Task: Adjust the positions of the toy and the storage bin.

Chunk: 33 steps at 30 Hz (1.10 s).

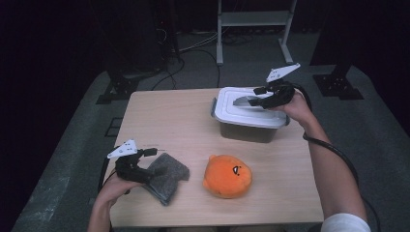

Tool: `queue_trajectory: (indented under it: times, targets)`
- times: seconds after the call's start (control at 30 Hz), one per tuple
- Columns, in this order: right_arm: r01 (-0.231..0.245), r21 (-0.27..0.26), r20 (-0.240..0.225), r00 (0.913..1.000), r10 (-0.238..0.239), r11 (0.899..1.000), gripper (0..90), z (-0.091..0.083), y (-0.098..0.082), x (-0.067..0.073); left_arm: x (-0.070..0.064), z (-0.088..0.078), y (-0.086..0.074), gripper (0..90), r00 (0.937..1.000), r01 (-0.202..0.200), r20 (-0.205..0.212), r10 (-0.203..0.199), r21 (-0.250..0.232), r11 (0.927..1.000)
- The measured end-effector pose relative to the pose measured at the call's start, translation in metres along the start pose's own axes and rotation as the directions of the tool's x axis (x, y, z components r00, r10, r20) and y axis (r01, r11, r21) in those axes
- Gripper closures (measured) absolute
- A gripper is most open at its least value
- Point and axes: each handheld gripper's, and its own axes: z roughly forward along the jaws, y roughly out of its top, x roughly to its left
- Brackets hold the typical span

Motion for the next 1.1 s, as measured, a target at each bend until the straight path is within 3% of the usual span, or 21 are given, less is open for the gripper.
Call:
queue_trajectory:
  times: [0.2,0.4,0.73,1.1]
  targets:
    - [0.0,0.019,0.007,1.0,0.0,1.0,45.0,0.006,-0.004,-0.002,0.0,0.0,0.0,8.4,1.0,0.002,0.003,-0.002,0.002,1.0]
    - [-0.018,0.014,0.001,0.9998,0.018,1.0,55.5,0.011,-0.007,-0.006,0.001,0.0,-0.001,8.3,0.9999,0.006,0.008,-0.006,0.005,1.0]
    - [-0.007,0.021,-0.005,1.0,0.007,1.0,55.3,0.014,-0.007,-0.006,0.001,0.001,-0.002,8.3,0.9998,0.009,0.015,-0.009,0.006,0.9999]
    - [-0.017,0.004,-0.046,0.9988,0.017,1.0,60.4,0.013,-0.007,-0.001,0.0,0.003,-0.002,8.3,0.9997,0.01,0.024,-0.01,0.011,0.9999]
